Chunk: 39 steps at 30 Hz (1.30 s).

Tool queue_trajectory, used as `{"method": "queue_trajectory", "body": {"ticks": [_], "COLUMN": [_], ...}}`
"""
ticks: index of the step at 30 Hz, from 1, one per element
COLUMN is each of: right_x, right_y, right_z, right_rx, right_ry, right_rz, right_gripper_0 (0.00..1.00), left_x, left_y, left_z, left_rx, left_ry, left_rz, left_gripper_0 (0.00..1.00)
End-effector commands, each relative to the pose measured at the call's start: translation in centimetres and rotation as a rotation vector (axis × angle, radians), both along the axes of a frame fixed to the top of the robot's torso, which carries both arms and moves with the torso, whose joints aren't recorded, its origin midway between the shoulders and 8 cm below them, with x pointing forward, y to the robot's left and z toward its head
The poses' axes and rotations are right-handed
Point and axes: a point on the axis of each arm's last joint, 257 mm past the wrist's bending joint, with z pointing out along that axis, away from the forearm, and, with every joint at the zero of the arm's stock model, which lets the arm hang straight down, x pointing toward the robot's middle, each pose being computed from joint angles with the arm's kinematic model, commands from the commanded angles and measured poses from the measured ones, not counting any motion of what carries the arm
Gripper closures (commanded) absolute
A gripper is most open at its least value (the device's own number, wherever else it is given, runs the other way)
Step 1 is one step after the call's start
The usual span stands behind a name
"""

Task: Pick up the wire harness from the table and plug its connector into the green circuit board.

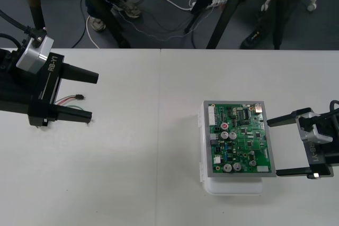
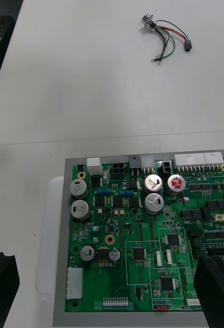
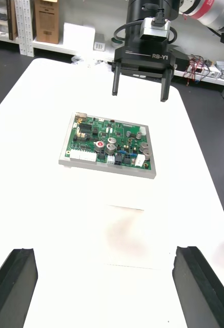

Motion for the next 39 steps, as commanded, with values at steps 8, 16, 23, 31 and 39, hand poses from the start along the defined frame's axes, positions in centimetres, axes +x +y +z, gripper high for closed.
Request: {"method": "queue_trajectory", "body": {"ticks": [8,16,23,31,39], "right_x": [0.04,0.04,0.04,0.04,0.04], "right_y": [-0.56,-0.56,-0.56,-0.56,-0.56], "right_z": [0.48,0.48,0.48,0.48,0.48], "right_rx": [-0.009,-0.009,-0.009,-0.009,-0.009], "right_ry": [-0.038,-0.038,-0.038,-0.038,-0.038], "right_rz": [0.012,0.012,0.012,0.012,0.012], "right_gripper_0": [0.0,0.0,0.0,0.0,0.0], "left_x": [0.96,0.96,0.96,0.96,0.96], "left_y": [-0.93,-0.93,-0.93,-0.93,-0.93], "left_z": [1.99,1.99,1.99,1.99,1.99], "left_rx": [-0.039,-0.039,-0.039,-0.039,-0.039], "left_ry": [-0.097,-0.097,-0.097,-0.097,-0.097], "left_rz": [-0.013,-0.013,-0.013,-0.013,-0.013], "left_gripper_0": [0.22,0.22,0.22,0.23,0.22]}}
